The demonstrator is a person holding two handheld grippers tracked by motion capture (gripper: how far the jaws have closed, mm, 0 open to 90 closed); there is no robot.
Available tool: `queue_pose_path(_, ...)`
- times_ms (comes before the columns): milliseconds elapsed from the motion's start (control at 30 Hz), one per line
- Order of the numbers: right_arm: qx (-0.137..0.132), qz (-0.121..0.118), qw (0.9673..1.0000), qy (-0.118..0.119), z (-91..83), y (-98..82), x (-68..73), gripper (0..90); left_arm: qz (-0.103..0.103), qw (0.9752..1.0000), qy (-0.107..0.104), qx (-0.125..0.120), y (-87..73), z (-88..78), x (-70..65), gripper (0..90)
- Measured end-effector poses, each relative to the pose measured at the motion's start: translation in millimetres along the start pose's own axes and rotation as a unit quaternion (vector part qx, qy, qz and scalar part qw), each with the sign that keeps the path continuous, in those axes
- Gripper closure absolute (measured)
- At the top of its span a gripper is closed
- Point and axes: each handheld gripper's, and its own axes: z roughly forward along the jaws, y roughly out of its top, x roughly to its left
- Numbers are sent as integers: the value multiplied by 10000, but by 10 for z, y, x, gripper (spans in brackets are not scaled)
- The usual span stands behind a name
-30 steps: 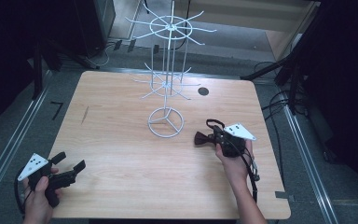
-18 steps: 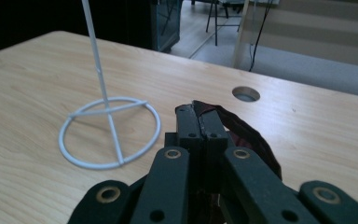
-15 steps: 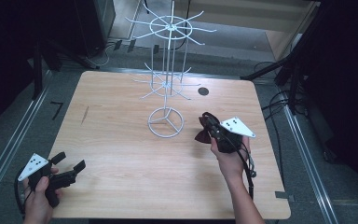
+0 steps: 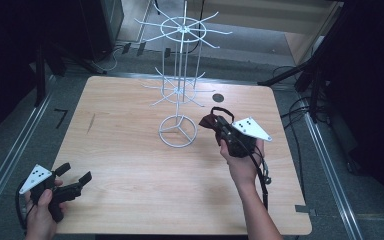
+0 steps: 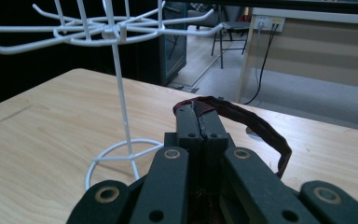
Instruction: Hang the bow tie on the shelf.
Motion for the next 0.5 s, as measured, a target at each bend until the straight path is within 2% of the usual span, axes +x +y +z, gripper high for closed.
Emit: queue_pose_path(500, -215, -38, 9997, -56, -4, 268, 117, 900, 0, 10000, -9, -6, 0, -1, 1, 81)
